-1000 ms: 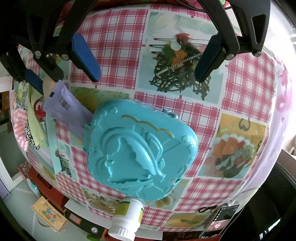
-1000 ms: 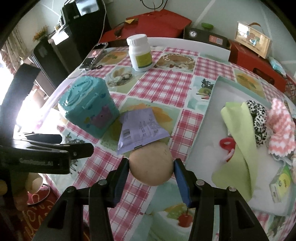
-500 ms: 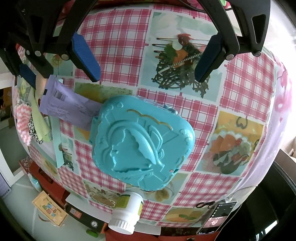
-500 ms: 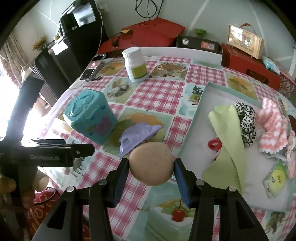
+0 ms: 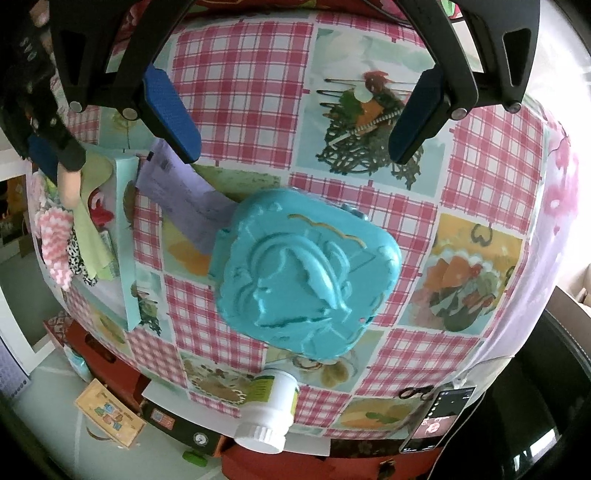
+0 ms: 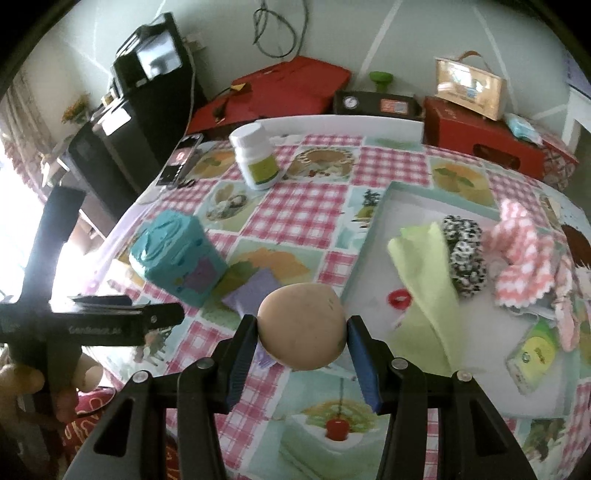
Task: Organize soft objects
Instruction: 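Grasp the lavender packet with the left tool while the right tool holds the sponge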
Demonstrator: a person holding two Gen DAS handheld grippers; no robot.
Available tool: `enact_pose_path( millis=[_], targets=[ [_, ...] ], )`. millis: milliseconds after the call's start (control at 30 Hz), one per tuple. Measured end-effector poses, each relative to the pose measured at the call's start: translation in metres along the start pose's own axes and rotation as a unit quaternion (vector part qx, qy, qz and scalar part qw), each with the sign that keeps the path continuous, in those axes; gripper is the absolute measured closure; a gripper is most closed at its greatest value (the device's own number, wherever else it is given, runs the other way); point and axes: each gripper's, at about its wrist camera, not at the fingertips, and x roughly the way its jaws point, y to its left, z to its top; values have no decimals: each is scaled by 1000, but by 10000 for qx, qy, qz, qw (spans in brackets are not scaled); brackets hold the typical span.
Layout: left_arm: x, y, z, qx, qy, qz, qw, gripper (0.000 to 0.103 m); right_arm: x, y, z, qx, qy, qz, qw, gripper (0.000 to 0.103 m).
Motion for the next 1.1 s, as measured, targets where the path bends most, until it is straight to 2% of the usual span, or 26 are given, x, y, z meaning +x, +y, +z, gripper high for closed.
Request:
enact_pose_path(
  millis=[267, 500, 767, 1100],
  targets=[
    [-3, -30, -3, 222, -2, -100, 9997, 2, -5, -26, 1, 311, -106, -332, 9989, 50],
    [8, -64, 1, 208, 152, -387, 9989, 2, -7, -49, 0, 624, -171, -557, 9963, 50],
    [29, -76, 19, -377, 93, -124, 9992, 2, -15, -59, -1, 810, -311, -569, 9946, 50],
    [58, -88, 32, -396, 46, 416, 9983, 2, -18, -64, -2, 872, -370, -566, 9939, 50]
  ],
)
